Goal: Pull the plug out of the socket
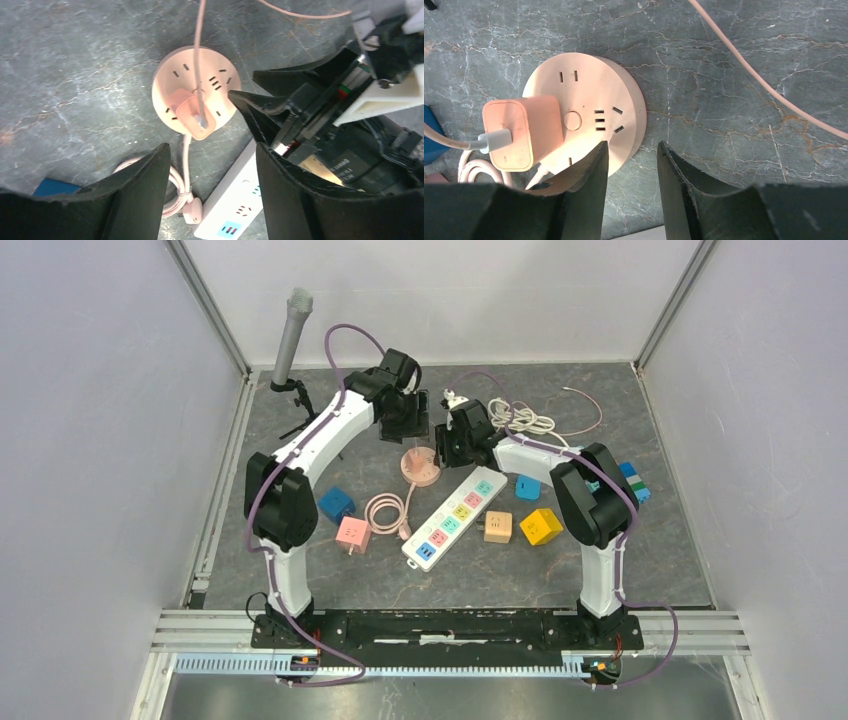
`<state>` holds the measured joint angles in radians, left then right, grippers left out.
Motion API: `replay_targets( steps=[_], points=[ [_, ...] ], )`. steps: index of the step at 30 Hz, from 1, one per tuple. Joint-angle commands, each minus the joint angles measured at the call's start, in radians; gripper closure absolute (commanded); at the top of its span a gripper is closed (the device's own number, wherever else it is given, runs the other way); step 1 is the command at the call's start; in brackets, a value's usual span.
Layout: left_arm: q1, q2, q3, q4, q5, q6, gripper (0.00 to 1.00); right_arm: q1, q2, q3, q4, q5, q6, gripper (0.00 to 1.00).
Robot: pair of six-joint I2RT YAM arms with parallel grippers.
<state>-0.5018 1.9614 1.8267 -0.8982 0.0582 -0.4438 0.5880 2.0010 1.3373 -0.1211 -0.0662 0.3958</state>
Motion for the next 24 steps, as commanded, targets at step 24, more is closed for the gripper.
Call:
replay_targets(
  steps=[24],
  points=[
    [-0.087, 0.086, -0.129, 0.134, -0.316, -0.097, 0.5, -0.002, 0.016, -0.035, 0.077, -0.057, 0.028, 0.56]
  ],
)
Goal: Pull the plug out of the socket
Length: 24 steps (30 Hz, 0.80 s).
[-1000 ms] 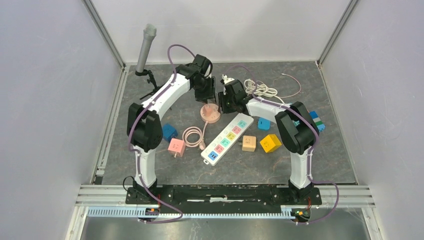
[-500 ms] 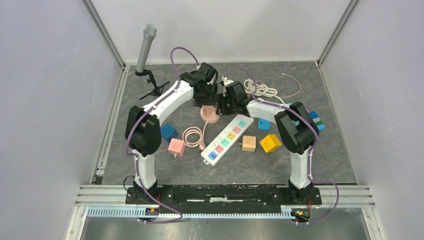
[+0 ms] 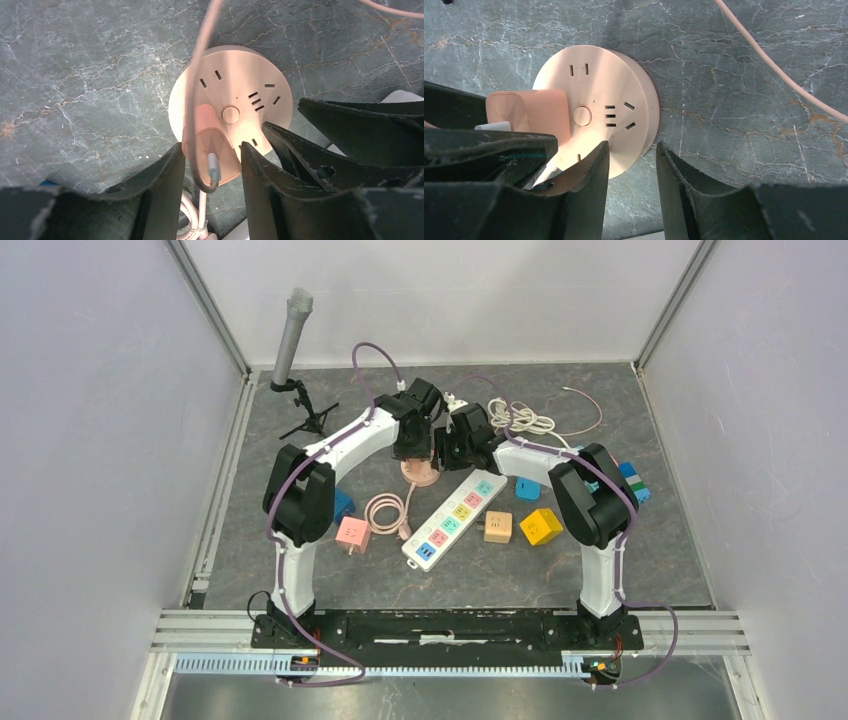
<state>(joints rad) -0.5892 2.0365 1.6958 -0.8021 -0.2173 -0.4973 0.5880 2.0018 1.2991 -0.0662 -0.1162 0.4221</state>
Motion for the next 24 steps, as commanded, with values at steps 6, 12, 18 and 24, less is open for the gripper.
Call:
replay_targets(
  steps=[6, 12, 18, 24],
  points=[
    [0.002, -0.015, 0.026, 0.038, 0.018, -0.023, 0.74, -0.002, 0.046, 0.037, -0.025, 0.001, -0.013, 0.59],
    [0.006, -0.075, 0.07, 0.01, 0.093, -0.005, 0.89, -0.002, 0.059, 0.028, -0.049, 0.027, -0.027, 0.6],
    [0.008, -0.098, 0.101, -0.023, 0.11, -0.015, 0.96, -0.002, 0.088, 0.037, -0.104, 0.051, -0.035, 0.61],
    [0.017, -0.119, 0.136, -0.06, 0.096, -0.02, 0.96, -0.002, 0.102, 0.044, -0.136, 0.073, -0.032, 0.61]
  ],
)
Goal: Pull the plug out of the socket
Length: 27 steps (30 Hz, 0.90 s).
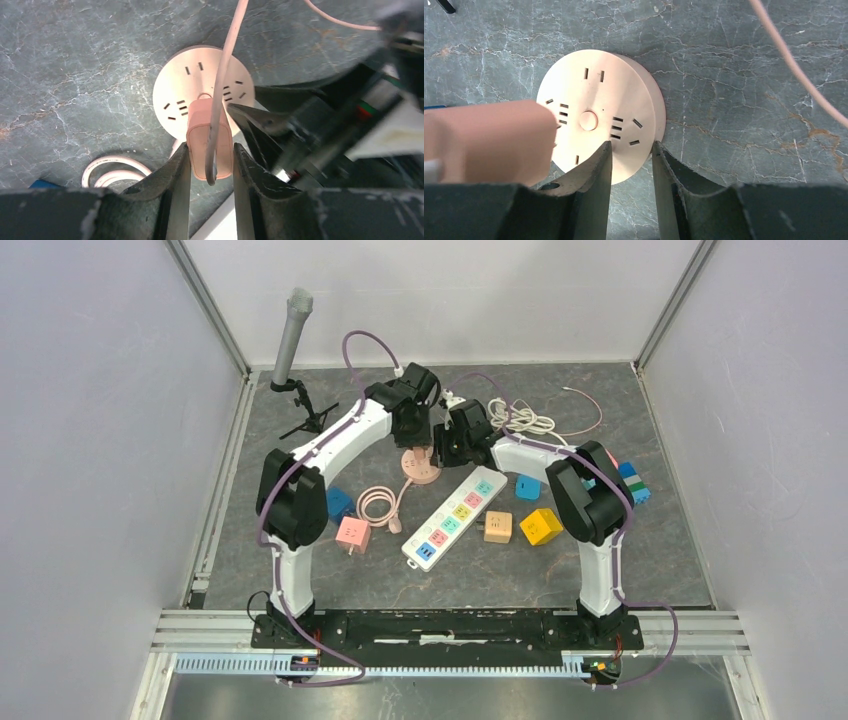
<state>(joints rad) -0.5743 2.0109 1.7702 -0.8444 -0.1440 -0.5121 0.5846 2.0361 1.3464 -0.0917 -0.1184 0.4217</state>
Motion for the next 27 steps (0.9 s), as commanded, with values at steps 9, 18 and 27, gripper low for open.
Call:
replay_targets(
  steps=[9, 18, 27],
  points=[
    [0.059, -0.107, 0.012, -0.027, -0.043, 0.081, 0.95, 0.002, 0.017, 0.008, -0.067, 0.036, -0.027, 0.58],
    [0.158, -0.026, 0.028, -0.151, 0.114, 0.212, 0.89, -0.009, -0.078, 0.086, -0.051, -0.118, -0.066, 0.49],
    [0.186, 0.079, 0.049, -0.239, 0.238, 0.256, 0.77, -0.036, -0.178, 0.108, -0.029, -0.149, -0.059, 0.41]
  ],
)
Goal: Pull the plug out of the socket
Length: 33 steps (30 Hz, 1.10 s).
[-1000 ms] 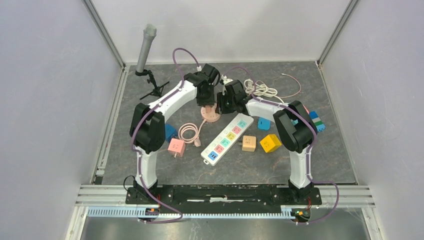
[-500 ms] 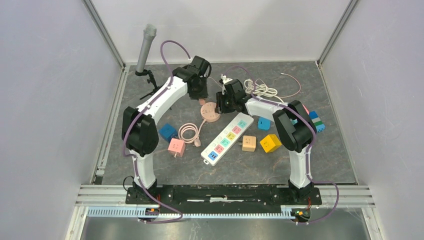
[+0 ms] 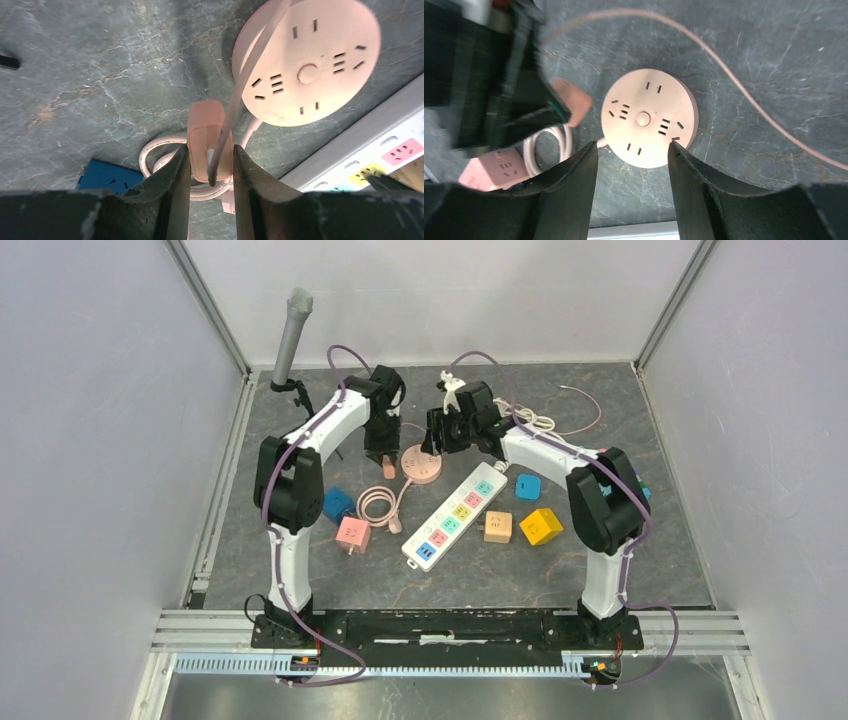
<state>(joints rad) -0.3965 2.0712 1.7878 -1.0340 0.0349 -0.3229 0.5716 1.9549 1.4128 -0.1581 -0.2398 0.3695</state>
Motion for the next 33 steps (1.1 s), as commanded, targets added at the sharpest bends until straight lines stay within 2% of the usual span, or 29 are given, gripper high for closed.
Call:
replay_targets(
  steps=[1, 4, 14, 17, 21, 23, 27, 29, 30, 31, 33],
  points=[
    [0.01, 0.021, 0.03, -0.049, 0.054, 0.068, 0.75, -0.029, -0.111, 0.036, 0.037, -0.027, -0.003, 0.41],
    [0.013, 0.031, 0.027, -0.049, 0.019, 0.072, 0.7, -0.056, -0.149, 0.013, 0.034, -0.023, 0.01, 0.41],
    [0.021, 0.048, 0.035, -0.056, -0.031, 0.097, 0.4, -0.187, -0.287, -0.106, -0.029, 0.065, 0.003, 0.4],
    [0.026, 0.044, 0.047, -0.057, -0.058, 0.093, 0.37, -0.237, -0.327, -0.134, -0.058, 0.092, -0.007, 0.4],
    [0.025, 0.015, 0.086, -0.056, -0.021, 0.089, 0.33, -0.295, -0.377, -0.139, -0.106, 0.156, -0.05, 0.39],
    [0.026, -0.008, 0.11, -0.054, 0.0, 0.091, 0.31, -0.321, -0.398, -0.134, -0.135, 0.206, -0.081, 0.35],
    [0.025, -0.069, 0.128, -0.021, 0.038, 0.089, 0.23, -0.368, -0.426, -0.123, -0.217, 0.401, -0.122, 0.25],
    [0.026, -0.103, 0.124, -0.002, 0.049, 0.08, 0.17, -0.395, -0.44, -0.127, -0.251, 0.502, -0.145, 0.17],
    [0.026, -0.115, 0.121, 0.007, 0.059, 0.078, 0.11, -0.411, -0.447, -0.131, -0.264, 0.548, -0.155, 0.14],
    [0.026, -0.128, 0.119, 0.014, 0.067, 0.076, 0.01, -0.431, -0.453, -0.141, -0.269, 0.573, -0.171, 0.11],
    [0.026, -0.146, 0.121, 0.021, 0.078, 0.071, 0.0, -0.475, -0.471, -0.167, -0.267, 0.6, -0.193, 0.09]
  ],
)
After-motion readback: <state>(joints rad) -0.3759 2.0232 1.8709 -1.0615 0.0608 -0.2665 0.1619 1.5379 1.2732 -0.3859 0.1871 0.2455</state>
